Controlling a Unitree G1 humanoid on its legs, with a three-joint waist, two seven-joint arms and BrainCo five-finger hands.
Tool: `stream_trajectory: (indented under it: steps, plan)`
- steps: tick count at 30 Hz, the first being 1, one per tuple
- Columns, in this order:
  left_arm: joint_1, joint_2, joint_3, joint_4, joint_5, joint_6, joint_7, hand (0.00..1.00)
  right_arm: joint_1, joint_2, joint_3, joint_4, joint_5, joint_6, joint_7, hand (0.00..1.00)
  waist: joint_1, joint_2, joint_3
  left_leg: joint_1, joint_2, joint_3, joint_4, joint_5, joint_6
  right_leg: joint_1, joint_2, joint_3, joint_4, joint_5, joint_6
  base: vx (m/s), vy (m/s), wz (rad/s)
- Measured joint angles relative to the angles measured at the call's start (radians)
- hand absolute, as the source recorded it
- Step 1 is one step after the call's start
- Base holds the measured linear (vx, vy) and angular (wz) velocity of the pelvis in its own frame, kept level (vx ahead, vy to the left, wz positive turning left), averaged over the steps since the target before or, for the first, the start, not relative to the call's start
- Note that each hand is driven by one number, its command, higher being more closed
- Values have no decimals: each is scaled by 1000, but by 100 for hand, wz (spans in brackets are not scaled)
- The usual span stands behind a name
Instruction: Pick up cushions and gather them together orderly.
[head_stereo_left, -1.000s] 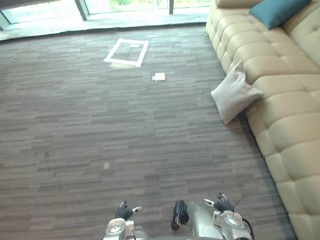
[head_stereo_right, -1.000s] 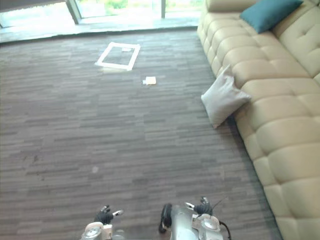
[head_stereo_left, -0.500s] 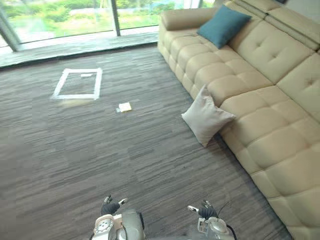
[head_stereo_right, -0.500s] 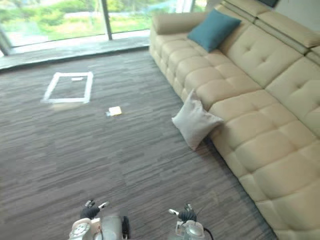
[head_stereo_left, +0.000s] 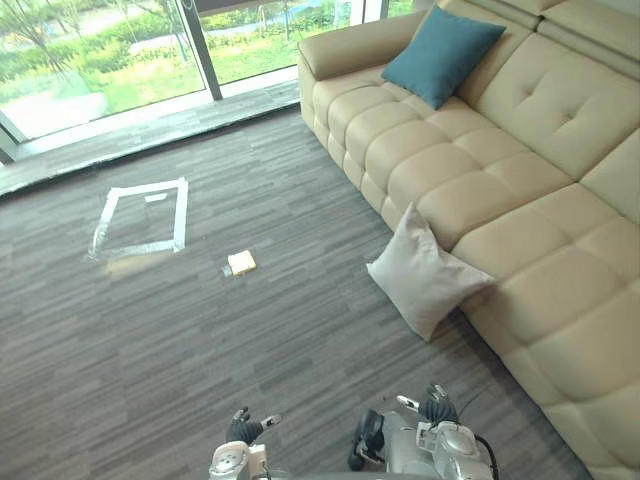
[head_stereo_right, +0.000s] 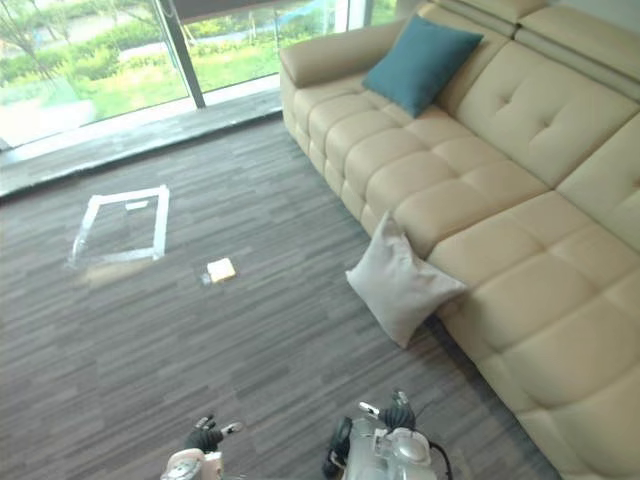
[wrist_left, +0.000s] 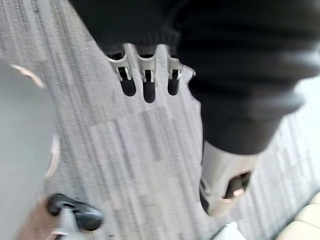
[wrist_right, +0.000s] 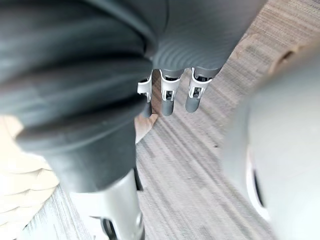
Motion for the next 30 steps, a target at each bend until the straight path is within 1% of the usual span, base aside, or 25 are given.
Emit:
stream_trajectory:
  steps: [1,2,4,5,6,7,8,9,10,11,12,14,15,16,18,19,21,23,24,25,26,27,28,29,30]
  plan:
    - [3,5,0,-12,1,-1,-1,0,1,11,3,6,0,3,0,0,5,-7,2,-42,17,16,59,-52,11,40,7,18,-19,-15,0,441,36,-61]
    - [4,11,-2,-24,3,-1,-1,0,1,24,4,13,2,3,0,0,13,-20,7,-101,21,39,58,-102,23,81,8,44,-40,-28,12,340,38,-68]
    - [7,12,7,-42,1,-5,0,0,-2,30,3,32,20,4,-1,0,32,-29,7,-209,15,44,-51,-151,48,128,8,105,-66,-48,31,371,98,-80]
    - [7,9,11,-52,1,-5,0,0,-2,31,-1,34,21,4,-3,0,40,-30,8,-235,5,37,-106,-161,46,135,6,123,-69,-47,44,413,187,-93]
    - [5,7,18,-61,-5,-7,0,0,-2,33,-6,38,22,4,-7,0,50,-36,8,-268,-30,6,-241,-164,41,145,-10,165,-65,-61,68,334,201,-74]
    - [5,6,21,-62,-9,-7,1,0,-2,34,-6,38,22,4,-9,0,50,-37,9,-279,-46,-14,-293,-161,39,152,-16,180,-63,-70,82,492,382,-92]
    - [5,5,21,-62,-17,-7,4,0,-3,34,-5,38,22,3,-13,0,50,-37,8,-295,-90,-86,-432,-129,36,160,-30,222,-52,-96,120,500,463,-104]
    - [4,7,28,-62,-29,-11,8,0,0,36,0,49,22,4,-18,0,59,-49,6,-278,-120,-118,-461,-47,16,166,-45,282,-26,-124,156,497,451,-109]
    - [5,27,33,-59,-29,-11,14,0,3,49,8,61,23,6,-21,0,57,-76,-9,-260,-138,-80,-461,-74,25,170,-68,326,-35,-120,159,480,414,-117]
    - [5,40,37,-49,-29,-11,18,0,4,58,34,72,21,6,-18,0,56,-106,-33,-257,-128,-25,-412,-140,42,159,-78,375,-50,-84,155,536,434,-119]
    - [4,42,56,-43,-34,-7,18,0,9,66,27,71,19,7,-16,0,65,-107,-36,-239,-115,30,-378,-184,69,136,-92,404,-7,-59,159,591,494,-125]
    - [1,48,53,-38,-34,-4,22,0,12,65,27,71,19,9,-16,0,69,-113,-37,-188,-119,89,-404,-200,89,85,-122,402,95,-24,177,332,269,-84]
    - [2,48,49,-27,-36,-4,24,0,12,64,28,70,18,10,-12,0,70,-108,-34,-148,-122,123,-432,-205,98,46,-141,390,182,3,188,275,164,-97]
    - [2,51,21,-10,-35,-4,24,0,8,57,30,51,17,10,-6,0,65,-96,-27,-57,-132,152,-495,-207,102,-19,-188,289,347,0,191,326,179,-99]
    - [3,60,-19,11,-36,-4,23,0,3,57,35,48,16,6,1,0,53,-87,-26,49,-139,188,-596,-206,101,-56,-226,126,416,-26,149,216,71,-69]
    - [3,61,-26,17,-36,-4,22,0,-1,57,35,49,15,4,1,0,48,-85,-26,73,-139,198,-621,-206,100,-66,-226,89,408,-34,142,288,43,-45]
    - [1,74,-55,33,-36,-3,20,0,-14,53,35,64,14,-3,1,0,34,-85,-26,105,-138,216,-665,-201,92,-112,-212,14,347,-46,135,275,-19,-33]
    - [-12,77,-70,56,-36,-2,17,0,-40,28,41,82,13,-3,1,0,32,-75,-20,144,-134,237,-712,-192,77,-174,-171,-61,217,-31,113,277,-96,-32]
    - [-16,83,-81,67,-36,-2,17,0,-42,17,44,87,7,-3,1,0,28,-78,-19,169,-143,243,-730,-185,64,-181,-138,-104,86,48,74,312,-115,-25]
    - [-23,90,-83,76,-35,-3,16,0,-39,4,41,100,-2,-4,2,0,22,-95,-15,195,-163,231,-742,-180,48,-162,-122,-112,16,136,-4,309,-123,-43]
    - [-29,76,-84,78,-35,-3,16,0,-52,-12,42,108,-7,-7,1,0,30,-64,-9,212,-144,228,-749,-174,38,-152,-103,-111,10,148,-13,299,-92,-50]
    - [-29,65,-92,81,-28,-4,10,0,-50,-24,35,112,-17,-6,-1,0,26,-49,-12,204,-136,212,-740,-160,33,-132,-81,-107,-29,140,-11,275,-90,-43]
    - [-29,58,-94,83,-25,-5,7,0,-48,-29,27,112,-22,-6,-1,0,22,-47,-10,204,-139,200,-753,-160,34,-127,-78,-106,-39,138,-8,250,-98,-16]
    - [-33,49,-101,83,-12,-7,1,0,-44,-40,2,112,-22,-5,-4,0,6,-33,-6,193,-149,170,-798,-121,39,-119,-69,-113,-45,126,0,113,-106,4]
    - [-41,47,-102,77,-6,-5,-3,0,-36,-44,-4,115,-22,3,-5,0,-1,-37,0,192,-142,173,-749,-111,19,-101,-73,-114,-38,98,17,135,-134,16]
